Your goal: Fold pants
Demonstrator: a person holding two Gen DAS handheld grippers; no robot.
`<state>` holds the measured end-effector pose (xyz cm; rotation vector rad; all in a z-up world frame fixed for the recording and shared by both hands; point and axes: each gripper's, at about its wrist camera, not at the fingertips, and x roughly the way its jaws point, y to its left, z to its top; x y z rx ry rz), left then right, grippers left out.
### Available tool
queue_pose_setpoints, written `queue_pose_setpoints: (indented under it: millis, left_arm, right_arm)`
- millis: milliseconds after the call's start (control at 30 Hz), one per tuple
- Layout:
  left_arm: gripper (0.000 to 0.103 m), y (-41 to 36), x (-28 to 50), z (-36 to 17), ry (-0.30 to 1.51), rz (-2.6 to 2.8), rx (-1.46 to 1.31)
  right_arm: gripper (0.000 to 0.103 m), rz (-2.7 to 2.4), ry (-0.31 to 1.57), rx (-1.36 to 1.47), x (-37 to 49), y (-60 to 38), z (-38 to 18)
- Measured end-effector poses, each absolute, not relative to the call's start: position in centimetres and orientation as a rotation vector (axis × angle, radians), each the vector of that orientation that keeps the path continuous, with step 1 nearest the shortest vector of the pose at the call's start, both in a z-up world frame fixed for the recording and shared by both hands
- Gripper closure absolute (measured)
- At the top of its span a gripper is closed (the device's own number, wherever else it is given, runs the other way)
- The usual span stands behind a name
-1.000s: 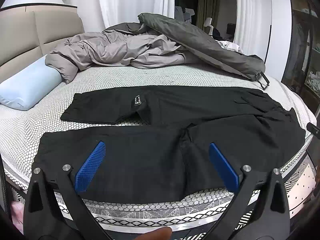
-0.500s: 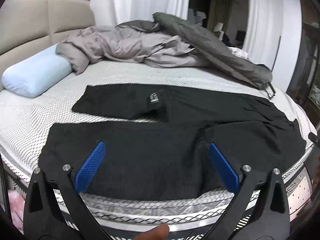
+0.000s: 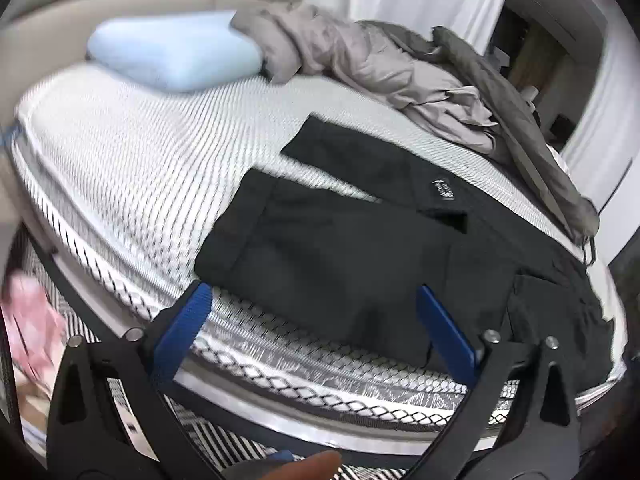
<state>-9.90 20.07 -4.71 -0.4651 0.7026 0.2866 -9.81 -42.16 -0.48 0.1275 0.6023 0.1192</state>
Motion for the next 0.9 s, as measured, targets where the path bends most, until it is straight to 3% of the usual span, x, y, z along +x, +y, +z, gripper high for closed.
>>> queue_pose_setpoints:
  millis: [200, 467, 500, 567, 600, 700, 867, 900]
  left_arm:
    - [0.035, 23.1, -9.3, -8.0, 0.775, 0.187, -0.629]
    - [0.048, 24.2, -6.7, -8.3, 0.722, 0.272, -0.574]
    - [0.054, 24.9, -6.2, -8.5, 0.723, 0.289, -0.585]
    - [0.082, 25.9, -5.4, -8.6, 0.721, 0.313, -0.629]
    - [0.103, 26.3, -4.8, -8.5, 0.721, 0.342, -0.638]
    - [0.103, 28.9, -5.8, -8.3, 0.639, 0.4, -0.719]
    - [0.103, 30.1, -4.9, -9.2, 0.695, 0.414, -0.708]
    - [0.103, 30.2, -5.1, -9.3, 0.696, 0.416, -0.694]
  right_arm:
    - [0.0, 0.105, 0.6, 0.15, -9.3, -44.1, 0.8]
    - [0.0, 0.062, 0.649, 0.259, -9.4, -47.0, -1.3]
    - [0.0, 0.057, 0.657, 0.271, -9.4, -47.4, -1.6]
    - [0.0, 0.036, 0.67, 0.312, -9.8, -48.5, -2.4]
    - [0.0, 0.024, 0.674, 0.331, -10.1, -49.2, -2.7]
    - [0.0, -0.022, 0.673, 0.369, -11.2, -51.2, -3.6]
    - [0.001, -0.055, 0.67, 0.563, -11.3, -56.2, -6.5]
    - [0.005, -0.043, 0.663, 0.611, -11.0, -56.8, -7.0]
